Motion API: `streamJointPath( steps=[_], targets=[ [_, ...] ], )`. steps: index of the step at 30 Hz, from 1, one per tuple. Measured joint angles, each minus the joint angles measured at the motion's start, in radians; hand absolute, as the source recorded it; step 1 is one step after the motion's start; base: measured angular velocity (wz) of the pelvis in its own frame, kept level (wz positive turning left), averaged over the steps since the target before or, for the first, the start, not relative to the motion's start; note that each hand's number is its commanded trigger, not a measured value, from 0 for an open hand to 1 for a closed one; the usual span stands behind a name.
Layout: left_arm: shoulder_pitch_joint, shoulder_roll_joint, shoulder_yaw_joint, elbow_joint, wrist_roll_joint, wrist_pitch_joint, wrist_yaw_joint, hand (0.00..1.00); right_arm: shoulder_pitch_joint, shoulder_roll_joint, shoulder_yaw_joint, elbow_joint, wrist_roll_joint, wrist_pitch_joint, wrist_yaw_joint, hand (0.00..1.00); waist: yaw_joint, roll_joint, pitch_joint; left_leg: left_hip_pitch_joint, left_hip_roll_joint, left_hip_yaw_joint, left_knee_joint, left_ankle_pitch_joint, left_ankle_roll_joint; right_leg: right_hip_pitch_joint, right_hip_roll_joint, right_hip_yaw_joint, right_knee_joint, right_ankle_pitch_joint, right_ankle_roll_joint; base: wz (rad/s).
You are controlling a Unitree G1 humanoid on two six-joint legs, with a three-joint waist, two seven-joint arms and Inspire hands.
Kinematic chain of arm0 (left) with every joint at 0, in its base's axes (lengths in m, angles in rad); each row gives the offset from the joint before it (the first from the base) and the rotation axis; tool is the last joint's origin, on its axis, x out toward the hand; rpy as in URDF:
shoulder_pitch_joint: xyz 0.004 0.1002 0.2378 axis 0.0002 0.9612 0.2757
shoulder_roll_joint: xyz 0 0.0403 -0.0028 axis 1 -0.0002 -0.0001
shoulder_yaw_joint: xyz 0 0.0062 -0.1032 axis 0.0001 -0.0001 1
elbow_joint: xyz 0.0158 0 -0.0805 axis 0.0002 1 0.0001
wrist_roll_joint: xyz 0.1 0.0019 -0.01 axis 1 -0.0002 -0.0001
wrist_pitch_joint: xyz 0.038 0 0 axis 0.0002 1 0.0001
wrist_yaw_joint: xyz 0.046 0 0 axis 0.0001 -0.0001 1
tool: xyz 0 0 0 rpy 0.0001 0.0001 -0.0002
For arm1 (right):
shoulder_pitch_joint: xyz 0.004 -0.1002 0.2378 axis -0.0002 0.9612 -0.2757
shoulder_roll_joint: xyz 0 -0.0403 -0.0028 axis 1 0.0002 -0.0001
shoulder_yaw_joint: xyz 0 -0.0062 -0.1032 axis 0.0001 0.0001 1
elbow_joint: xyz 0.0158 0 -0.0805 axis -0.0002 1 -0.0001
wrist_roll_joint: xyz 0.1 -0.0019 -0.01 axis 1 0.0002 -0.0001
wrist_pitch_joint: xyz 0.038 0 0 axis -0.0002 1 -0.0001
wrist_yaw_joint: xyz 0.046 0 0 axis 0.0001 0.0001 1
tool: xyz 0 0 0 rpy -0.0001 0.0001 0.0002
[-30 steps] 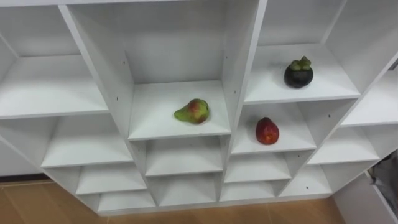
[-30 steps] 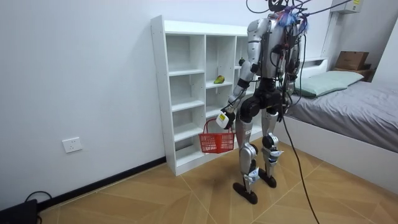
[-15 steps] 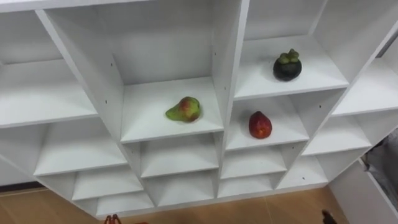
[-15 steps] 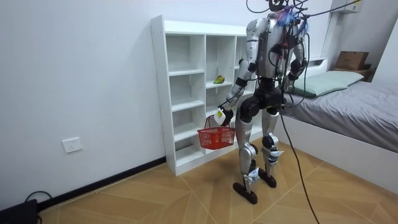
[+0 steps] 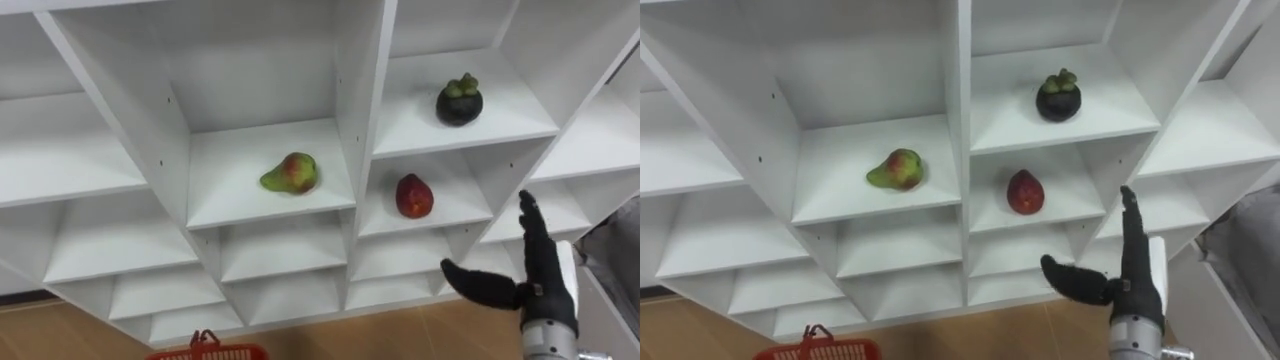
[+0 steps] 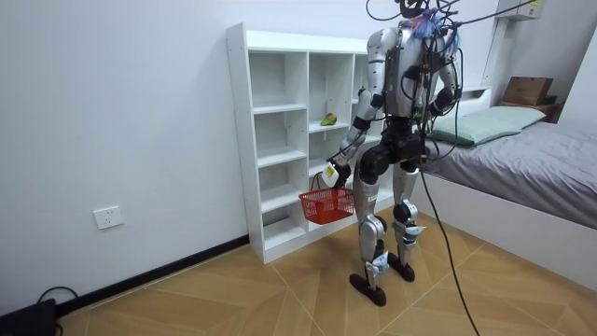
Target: Collect fruits from the closet
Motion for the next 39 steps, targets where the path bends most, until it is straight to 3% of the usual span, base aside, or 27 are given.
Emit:
streamJointPath(
  steps=[4,15,19,33,39],
  targets=[
    [0.0,0.002,-0.004,0.0,-0.001,-0.001,-0.01,1.0,-0.023,-0.003,0.006,-0.024,-0.036,-0.025,-0.044,0.0,0.003,-0.003,0.0012,0.001,0.0,-0.001,0.0,0.0,0.0,0.001,0.0,0.0,0.0,0.0,0.0,0.0],
    [0.0,0.017,-0.038,-0.001,-0.001,-0.005,-0.009,1.0,-0.025,-0.011,0.04,-0.11,-0.075,-0.046,-0.135,0.0,0.005,-0.007,0.0036,0.0,0.0,-0.001,-0.004,0.0,0.0,0.001,0.001,0.002,0.003,0.0,0.0,0.0],
    [-0.001,0.037,-0.068,0.0,-0.002,-0.008,-0.011,1.0,-0.032,-0.019,0.047,-0.149,-0.074,-0.064,-0.164,0.0,0.007,-0.011,0.0038,0.003,0.0,-0.001,-0.004,0.0,0.0,0.001,0.002,0.002,0.003,0.0,0.0,0.0],
    [-0.019,0.043,-0.071,0.001,0.001,0.003,-0.045,1.0,-0.078,-0.054,0.069,-0.161,-0.066,-0.064,-0.201,0.0,0.05,-0.019,0.0037,0.004,0.001,-0.001,-0.004,0.0,0.0,0.003,0.001,-0.003,0.004,0.0,0.0,0.0],
    [-0.015,0.042,-0.035,0.0,0.006,0.003,-0.049,1.0,-0.116,-0.069,0.058,-0.161,-0.067,-0.064,-0.203,0.0,0.053,-0.026,0.0007,0.005,0.001,-0.004,-0.004,0.0,0.0,0.005,0.0,-0.008,0.003,0.001,-0.001,0.0]
  ],
)
